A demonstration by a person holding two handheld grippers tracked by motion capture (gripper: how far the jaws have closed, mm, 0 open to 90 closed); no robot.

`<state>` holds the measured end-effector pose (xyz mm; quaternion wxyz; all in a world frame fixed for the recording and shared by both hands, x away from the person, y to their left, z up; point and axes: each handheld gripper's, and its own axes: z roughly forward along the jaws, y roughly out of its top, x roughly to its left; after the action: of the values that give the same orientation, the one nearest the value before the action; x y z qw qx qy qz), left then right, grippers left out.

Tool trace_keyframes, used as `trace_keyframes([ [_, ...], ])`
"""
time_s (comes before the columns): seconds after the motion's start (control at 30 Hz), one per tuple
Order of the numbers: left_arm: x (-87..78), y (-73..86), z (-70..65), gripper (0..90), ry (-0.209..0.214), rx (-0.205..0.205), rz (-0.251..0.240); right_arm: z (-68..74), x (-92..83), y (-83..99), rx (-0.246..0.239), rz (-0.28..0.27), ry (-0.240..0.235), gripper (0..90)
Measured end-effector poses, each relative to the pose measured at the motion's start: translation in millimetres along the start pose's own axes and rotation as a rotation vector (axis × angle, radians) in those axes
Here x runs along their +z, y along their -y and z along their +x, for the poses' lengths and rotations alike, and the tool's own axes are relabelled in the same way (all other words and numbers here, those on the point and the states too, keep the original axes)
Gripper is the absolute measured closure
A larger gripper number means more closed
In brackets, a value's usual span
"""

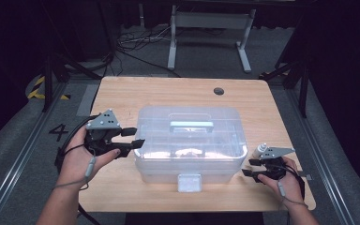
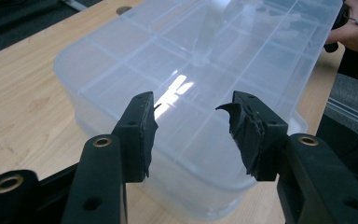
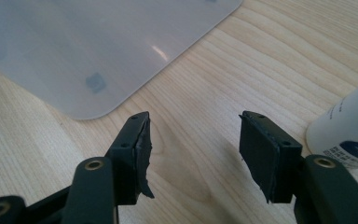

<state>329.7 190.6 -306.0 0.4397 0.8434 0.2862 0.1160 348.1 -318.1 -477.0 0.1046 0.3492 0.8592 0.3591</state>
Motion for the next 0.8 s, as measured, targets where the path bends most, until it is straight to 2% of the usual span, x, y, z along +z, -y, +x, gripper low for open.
trace_keyframes([
  [0.17,10.6,-13.4,-1.4,51.1,0.027,0.022,-0.005,0.4,-1.2,1.9,0.009,0.002,0.002,44.0],
  [0.43,26.4,-31.4,-4.7,48.9,0.039,0.053,-0.015,0.7,-3.1,3.3,0.015,-0.006,0.002,43.8],
  [0.8,56.3,-49.3,-11.0,46.0,0.056,0.098,0.018,1.1,-3.1,3.9,0.022,-0.010,-0.009,43.0],
])
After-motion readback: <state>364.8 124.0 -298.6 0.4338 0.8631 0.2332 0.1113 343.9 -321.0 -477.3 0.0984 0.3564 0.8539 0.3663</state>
